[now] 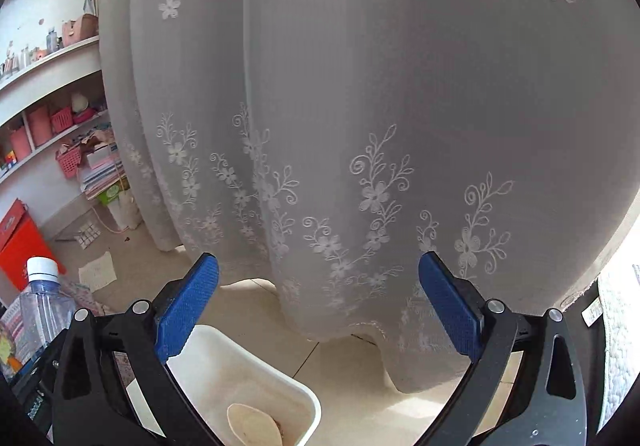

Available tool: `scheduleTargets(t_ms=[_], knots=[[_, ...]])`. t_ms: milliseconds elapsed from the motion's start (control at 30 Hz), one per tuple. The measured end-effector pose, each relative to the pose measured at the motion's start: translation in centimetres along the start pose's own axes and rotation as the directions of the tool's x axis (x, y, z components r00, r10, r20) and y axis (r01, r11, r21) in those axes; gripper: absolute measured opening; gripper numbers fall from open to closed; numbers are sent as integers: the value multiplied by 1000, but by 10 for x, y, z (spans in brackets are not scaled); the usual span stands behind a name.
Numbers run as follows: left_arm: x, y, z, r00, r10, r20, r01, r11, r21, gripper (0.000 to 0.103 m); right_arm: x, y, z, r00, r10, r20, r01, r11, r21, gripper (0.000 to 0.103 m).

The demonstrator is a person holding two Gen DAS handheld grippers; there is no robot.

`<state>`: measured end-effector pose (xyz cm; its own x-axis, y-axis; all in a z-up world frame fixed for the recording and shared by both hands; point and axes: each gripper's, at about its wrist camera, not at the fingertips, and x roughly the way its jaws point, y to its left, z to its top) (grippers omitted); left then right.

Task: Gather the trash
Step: 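Carry both items to the white bin and release them inside, then grasp the blue-white label card with the left tool while the right tool grasps the blue box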

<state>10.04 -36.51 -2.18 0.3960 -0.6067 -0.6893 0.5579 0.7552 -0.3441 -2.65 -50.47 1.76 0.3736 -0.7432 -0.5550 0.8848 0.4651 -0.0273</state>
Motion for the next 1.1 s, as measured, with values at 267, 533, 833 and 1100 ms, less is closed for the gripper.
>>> scheduleTargets(t_ms=[267, 533, 833, 1100], knots=[[8, -8, 0, 999, 41, -2, -40, 999, 20, 81, 2, -10, 3, 1000, -8, 4, 8, 999, 36, 96], [-17, 35, -4, 984, 176, -10, -176, 984, 33, 86, -13, 25, -3, 997, 72, 0, -72, 997, -18, 96], [-50, 103, -4, 946, 324, -20, -324, 946, 13, 88, -38, 76, -19, 983, 182, -28, -184, 977, -108, 96], [-98, 221, 6, 852, 519, -70, -524, 841, -137, 88, -50, 117, -35, 963, 257, -83, -268, 952, -150, 96]])
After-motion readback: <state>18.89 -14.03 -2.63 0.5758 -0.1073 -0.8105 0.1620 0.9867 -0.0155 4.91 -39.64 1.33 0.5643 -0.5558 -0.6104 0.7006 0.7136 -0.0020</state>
